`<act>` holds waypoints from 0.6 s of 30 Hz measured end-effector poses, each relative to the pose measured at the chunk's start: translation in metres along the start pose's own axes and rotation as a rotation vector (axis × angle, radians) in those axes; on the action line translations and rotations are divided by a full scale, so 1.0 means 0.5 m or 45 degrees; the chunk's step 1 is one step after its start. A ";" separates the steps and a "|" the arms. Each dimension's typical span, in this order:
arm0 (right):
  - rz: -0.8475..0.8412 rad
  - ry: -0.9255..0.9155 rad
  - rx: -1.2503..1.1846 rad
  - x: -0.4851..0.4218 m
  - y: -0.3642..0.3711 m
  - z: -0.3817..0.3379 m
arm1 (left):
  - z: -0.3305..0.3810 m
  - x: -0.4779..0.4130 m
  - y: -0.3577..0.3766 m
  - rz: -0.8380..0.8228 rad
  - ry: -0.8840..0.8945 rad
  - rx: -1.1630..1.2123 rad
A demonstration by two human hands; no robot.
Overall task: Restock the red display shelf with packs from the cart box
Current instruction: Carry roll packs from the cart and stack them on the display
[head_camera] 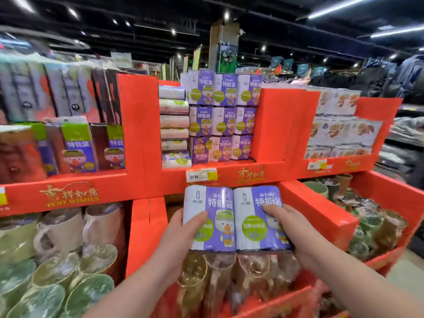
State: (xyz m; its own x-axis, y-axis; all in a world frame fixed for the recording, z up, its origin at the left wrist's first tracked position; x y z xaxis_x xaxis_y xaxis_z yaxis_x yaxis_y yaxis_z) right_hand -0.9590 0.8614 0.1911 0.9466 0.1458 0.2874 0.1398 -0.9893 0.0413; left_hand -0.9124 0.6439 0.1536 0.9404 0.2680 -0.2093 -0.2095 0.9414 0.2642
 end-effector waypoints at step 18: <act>-0.246 -0.237 0.210 -0.349 0.076 -0.271 | 0.073 -0.140 -0.036 0.327 0.228 -0.053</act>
State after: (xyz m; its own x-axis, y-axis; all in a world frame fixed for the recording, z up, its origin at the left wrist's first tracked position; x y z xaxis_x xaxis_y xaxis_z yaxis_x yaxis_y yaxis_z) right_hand -1.1581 0.7981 0.2723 0.9326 0.3442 0.1083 0.3534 -0.9319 -0.0822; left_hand -0.9648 0.6008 0.1981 0.7937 0.5268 -0.3043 -0.4487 0.8447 0.2918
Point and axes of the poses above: each hand's wrist, its own x-axis away from the middle knuckle, its own y-axis out of the palm, z = x × y, the point moved 8 cm from there along -x, towards the middle knuckle, and after that the axes turned 13 degrees about y, right-handed, at the moved point
